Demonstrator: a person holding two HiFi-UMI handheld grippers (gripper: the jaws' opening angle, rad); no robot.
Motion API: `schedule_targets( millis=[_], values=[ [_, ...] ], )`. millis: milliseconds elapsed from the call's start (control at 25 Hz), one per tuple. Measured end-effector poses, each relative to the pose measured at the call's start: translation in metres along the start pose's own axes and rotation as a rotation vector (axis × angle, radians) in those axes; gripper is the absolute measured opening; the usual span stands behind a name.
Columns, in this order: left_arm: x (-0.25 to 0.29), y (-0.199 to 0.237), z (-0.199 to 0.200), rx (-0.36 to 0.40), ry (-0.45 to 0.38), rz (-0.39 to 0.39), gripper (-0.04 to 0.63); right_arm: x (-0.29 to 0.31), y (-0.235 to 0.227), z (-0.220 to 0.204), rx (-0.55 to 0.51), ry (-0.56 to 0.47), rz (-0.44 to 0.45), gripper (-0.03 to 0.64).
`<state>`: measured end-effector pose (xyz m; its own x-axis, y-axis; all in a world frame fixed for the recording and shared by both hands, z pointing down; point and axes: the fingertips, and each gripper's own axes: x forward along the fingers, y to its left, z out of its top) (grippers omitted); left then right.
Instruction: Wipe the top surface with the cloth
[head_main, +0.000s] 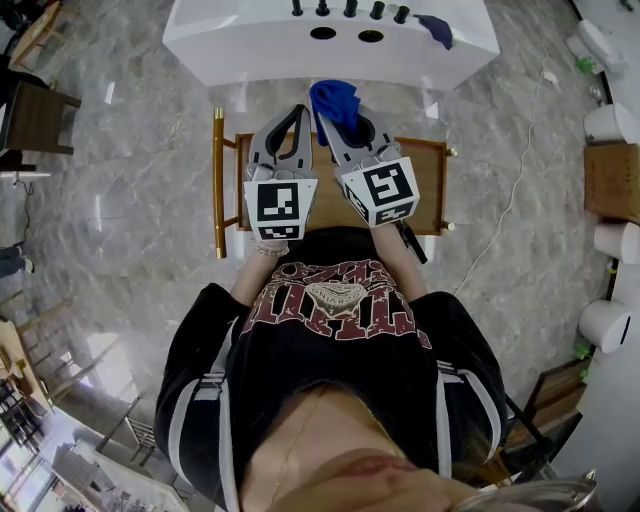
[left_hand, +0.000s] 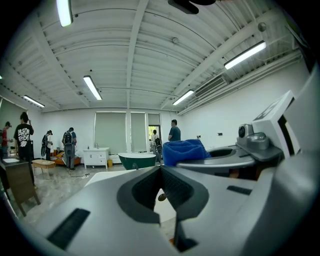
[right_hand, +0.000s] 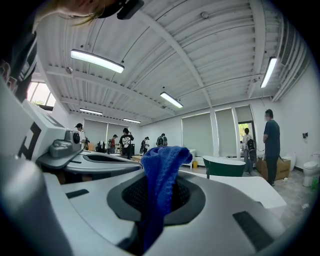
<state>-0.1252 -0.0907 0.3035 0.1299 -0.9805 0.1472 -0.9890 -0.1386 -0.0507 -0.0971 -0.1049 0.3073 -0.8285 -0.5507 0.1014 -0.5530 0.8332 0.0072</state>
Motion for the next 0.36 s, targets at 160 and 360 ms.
schedule_targets(
  millis=[160, 360],
  values=[
    [-0.0003, 0.0042, -0.0013, -0.016, 0.003, 0.001, 0.049, 0.0033, 0.0022, 0.0004, -0.002, 0.001, 0.004, 0.055],
    [-0.0004, 0.0066, -0.0009, -0.013, 0.004, 0.003, 0.049, 0.0059, 0.0036, 0.0005, -0.004, 0.006, 0.007, 0.055]
  ],
)
